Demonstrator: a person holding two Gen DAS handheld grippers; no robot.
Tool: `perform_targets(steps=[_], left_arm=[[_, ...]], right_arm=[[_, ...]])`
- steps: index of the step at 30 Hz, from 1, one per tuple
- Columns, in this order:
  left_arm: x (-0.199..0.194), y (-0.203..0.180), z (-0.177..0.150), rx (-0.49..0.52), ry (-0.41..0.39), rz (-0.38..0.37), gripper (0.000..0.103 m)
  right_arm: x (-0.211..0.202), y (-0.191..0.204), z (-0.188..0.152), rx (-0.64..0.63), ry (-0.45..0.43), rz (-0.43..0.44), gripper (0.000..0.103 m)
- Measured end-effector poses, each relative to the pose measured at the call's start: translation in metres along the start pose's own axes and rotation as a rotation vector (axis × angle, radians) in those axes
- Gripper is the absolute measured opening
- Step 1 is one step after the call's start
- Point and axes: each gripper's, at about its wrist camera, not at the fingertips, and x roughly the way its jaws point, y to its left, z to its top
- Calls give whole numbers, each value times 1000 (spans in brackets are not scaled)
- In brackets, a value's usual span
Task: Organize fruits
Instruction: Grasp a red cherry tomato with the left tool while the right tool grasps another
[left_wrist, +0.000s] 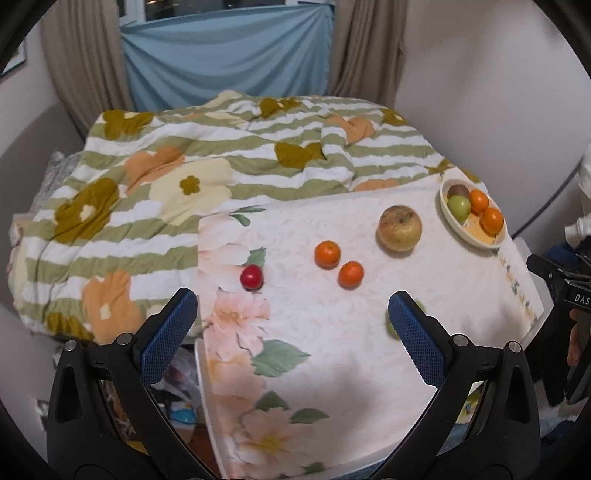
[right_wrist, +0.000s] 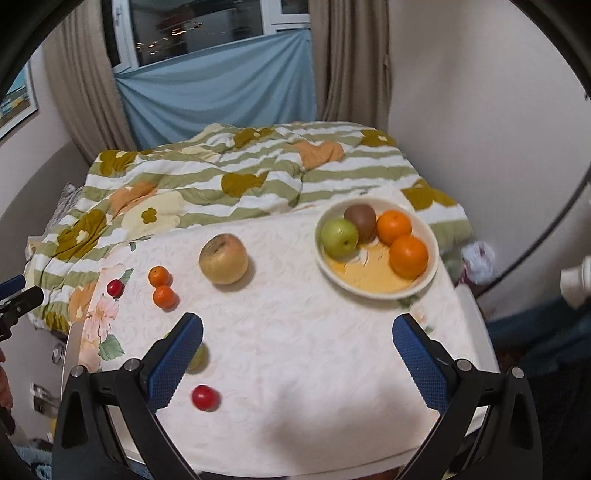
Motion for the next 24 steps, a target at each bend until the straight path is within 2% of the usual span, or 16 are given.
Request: perform_targets(steps=[10,15,18,22,24], left_arm=[[65,51,11,96,99,-101,103],[101,60,18,128,148,-112,103],[124,63,18,134,182,-119,98],[152,64,14,140,241,-120,84],[162,63,11,145,261,-130,83]], right_arm=[[32,51,-37,139,105,-77,102],[52,67,-52,220,159,-114,102],[62,74,-62,223,184,-131,102],[73,80,-77,238,212,-145,102],[78,83,-83,234,229,-154,102]])
